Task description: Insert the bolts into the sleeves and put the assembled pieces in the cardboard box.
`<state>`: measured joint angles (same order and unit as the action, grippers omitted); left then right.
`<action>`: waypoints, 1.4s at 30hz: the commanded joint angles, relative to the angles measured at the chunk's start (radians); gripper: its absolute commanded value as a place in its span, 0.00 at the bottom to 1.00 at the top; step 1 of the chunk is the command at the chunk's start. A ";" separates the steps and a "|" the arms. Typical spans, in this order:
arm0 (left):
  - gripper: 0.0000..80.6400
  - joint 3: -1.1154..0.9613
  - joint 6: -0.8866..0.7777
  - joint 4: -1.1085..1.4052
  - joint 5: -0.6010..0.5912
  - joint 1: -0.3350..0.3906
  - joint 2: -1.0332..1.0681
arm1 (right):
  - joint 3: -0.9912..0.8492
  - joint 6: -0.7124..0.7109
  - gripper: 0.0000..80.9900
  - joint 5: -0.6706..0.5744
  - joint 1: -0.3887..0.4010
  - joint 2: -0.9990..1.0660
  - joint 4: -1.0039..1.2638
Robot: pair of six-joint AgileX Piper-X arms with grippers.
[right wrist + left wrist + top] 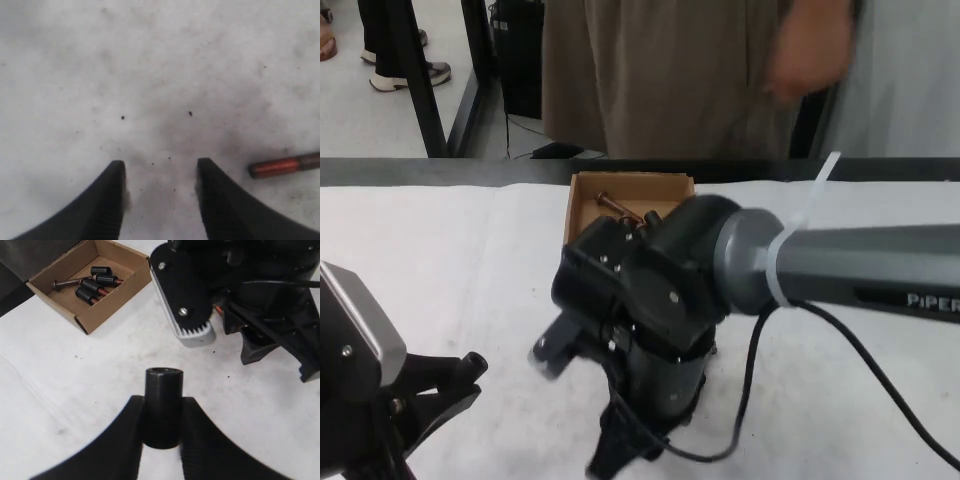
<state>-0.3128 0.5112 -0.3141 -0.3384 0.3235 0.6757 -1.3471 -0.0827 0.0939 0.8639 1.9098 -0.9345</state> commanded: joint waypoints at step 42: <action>0.01 -0.001 -0.115 0.093 -0.052 -0.002 -0.011 | -0.122 0.799 0.53 -0.124 -0.231 0.058 -0.014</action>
<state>-0.3128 0.4015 -0.2390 -0.3823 0.3235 0.6757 -1.4608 0.7120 -0.0429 0.6403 1.9698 -0.9340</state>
